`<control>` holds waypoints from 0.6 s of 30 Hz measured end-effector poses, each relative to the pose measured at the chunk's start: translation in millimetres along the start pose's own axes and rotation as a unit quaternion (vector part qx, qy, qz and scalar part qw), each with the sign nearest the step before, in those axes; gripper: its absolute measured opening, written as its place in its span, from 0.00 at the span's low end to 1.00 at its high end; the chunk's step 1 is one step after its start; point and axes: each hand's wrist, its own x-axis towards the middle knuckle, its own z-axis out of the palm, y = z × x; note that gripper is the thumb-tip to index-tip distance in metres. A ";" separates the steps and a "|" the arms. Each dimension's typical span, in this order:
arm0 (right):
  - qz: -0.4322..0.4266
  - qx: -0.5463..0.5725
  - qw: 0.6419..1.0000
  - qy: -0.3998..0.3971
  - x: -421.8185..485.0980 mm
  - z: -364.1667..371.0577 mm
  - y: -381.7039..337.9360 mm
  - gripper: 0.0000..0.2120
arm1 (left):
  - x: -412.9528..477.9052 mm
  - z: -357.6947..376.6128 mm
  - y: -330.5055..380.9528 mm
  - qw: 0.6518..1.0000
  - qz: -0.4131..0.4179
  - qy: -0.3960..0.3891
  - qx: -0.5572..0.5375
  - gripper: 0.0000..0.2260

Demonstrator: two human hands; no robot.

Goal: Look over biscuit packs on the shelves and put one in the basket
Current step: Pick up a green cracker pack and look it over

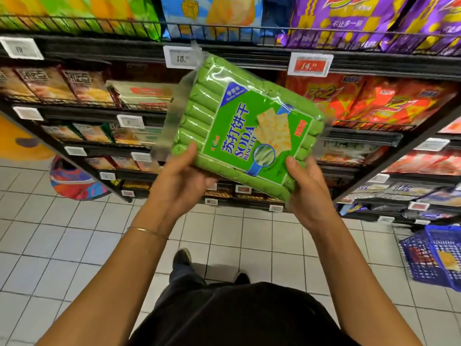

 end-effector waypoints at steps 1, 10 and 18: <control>0.001 -0.004 1.000 -0.003 -0.5 -1.4 -1.5 0.19 | -0.3 -2.5 5.4 1.000 0.010 0.010 -0.013 0.53; 0.064 0.058 0.996 -0.007 4.0 -11.5 -21.0 0.27 | -2.5 -3.5 20.0 0.993 -0.018 0.103 0.048 0.27; 0.105 -0.027 0.994 0.030 11.0 -26.8 -16.6 0.18 | -3.7 -11.9 15.9 0.978 -0.093 0.165 0.082 0.27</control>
